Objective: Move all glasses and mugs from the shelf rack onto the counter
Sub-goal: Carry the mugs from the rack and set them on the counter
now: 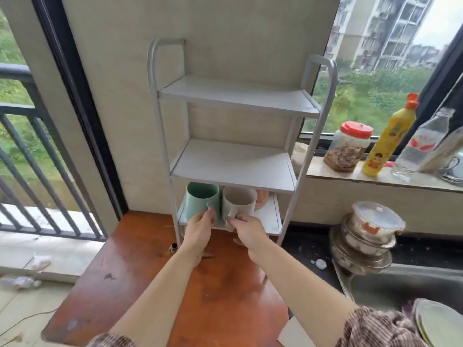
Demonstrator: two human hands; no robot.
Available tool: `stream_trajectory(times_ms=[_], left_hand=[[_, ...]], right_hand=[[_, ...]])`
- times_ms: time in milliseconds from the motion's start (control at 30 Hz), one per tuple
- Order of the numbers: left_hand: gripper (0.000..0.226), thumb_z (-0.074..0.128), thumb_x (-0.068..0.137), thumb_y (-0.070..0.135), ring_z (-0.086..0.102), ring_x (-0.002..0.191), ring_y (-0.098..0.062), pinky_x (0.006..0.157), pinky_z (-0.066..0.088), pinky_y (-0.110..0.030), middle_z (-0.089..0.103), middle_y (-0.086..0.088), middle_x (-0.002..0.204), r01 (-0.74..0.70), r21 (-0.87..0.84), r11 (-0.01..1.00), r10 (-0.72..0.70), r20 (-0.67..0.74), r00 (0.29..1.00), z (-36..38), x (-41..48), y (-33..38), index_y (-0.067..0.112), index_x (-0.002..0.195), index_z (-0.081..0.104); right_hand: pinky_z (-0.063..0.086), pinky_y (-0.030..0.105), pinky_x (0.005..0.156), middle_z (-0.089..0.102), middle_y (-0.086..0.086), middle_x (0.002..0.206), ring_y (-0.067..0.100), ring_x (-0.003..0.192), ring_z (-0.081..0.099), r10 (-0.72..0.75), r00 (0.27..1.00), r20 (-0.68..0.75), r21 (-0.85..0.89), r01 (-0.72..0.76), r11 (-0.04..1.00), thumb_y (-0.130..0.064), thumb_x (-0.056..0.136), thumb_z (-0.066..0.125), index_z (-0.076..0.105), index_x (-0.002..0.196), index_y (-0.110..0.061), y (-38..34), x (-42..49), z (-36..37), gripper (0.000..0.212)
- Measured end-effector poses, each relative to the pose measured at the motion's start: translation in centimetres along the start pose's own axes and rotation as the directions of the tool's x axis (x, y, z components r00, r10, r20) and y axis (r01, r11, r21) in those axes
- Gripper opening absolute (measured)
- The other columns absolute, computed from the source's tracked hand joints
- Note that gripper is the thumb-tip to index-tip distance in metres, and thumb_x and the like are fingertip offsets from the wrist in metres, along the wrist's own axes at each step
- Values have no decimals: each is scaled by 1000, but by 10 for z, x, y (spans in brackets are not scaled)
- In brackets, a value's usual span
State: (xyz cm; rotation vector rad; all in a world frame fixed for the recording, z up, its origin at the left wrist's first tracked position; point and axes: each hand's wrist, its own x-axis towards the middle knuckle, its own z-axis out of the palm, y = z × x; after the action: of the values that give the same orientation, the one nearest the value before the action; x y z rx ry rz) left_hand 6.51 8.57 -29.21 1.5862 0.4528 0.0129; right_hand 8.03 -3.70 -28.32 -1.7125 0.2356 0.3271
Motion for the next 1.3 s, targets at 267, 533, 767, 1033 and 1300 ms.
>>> stream_trajectory(times_ms=[267,533,767,1033,1300], left_hand=[[47,44,93,52,55,102,-19,87,43,-32,62,-2,106,39,17,999,-38,-34,999,-6,-1,-1,15,120,56],[55,48,84,66,51,68,-15,50,38,-25,59,-2,83,142,-42,989,-147,-184,972,-14,-9,10,14,102,57],[40,58,81,58,60,92,-24,71,49,-35,64,-3,94,103,-86,991,-119,-206,971,-18,-34,2,20,91,57],[35,59,74,57,63,84,-21,86,53,-46,65,4,82,39,58,998,-36,-56,998,12,-98,-20,22,74,62],[39,59,76,50,59,71,-24,64,56,-38,60,-6,74,86,144,986,-109,162,981,123,-198,-54,11,70,64]], right_hand=[[49,33,86,64,3,104,19,98,55,174,983,-65,102,-167,981,-48,84,60,62,102,-18,0,-5,-13,35],[58,35,71,63,5,92,27,87,64,281,949,-143,96,-269,958,-58,83,58,59,107,-14,-5,-19,-30,50],[59,34,65,59,6,88,21,80,62,255,956,-141,208,-223,952,-44,79,70,63,96,-11,10,-47,-60,37],[61,42,77,61,15,86,27,79,66,245,954,-172,200,-210,957,-41,77,69,64,100,-5,48,-104,-135,42],[60,41,77,55,10,82,23,73,58,299,900,-317,257,-222,941,-38,81,67,59,82,-12,122,-206,-259,27]])
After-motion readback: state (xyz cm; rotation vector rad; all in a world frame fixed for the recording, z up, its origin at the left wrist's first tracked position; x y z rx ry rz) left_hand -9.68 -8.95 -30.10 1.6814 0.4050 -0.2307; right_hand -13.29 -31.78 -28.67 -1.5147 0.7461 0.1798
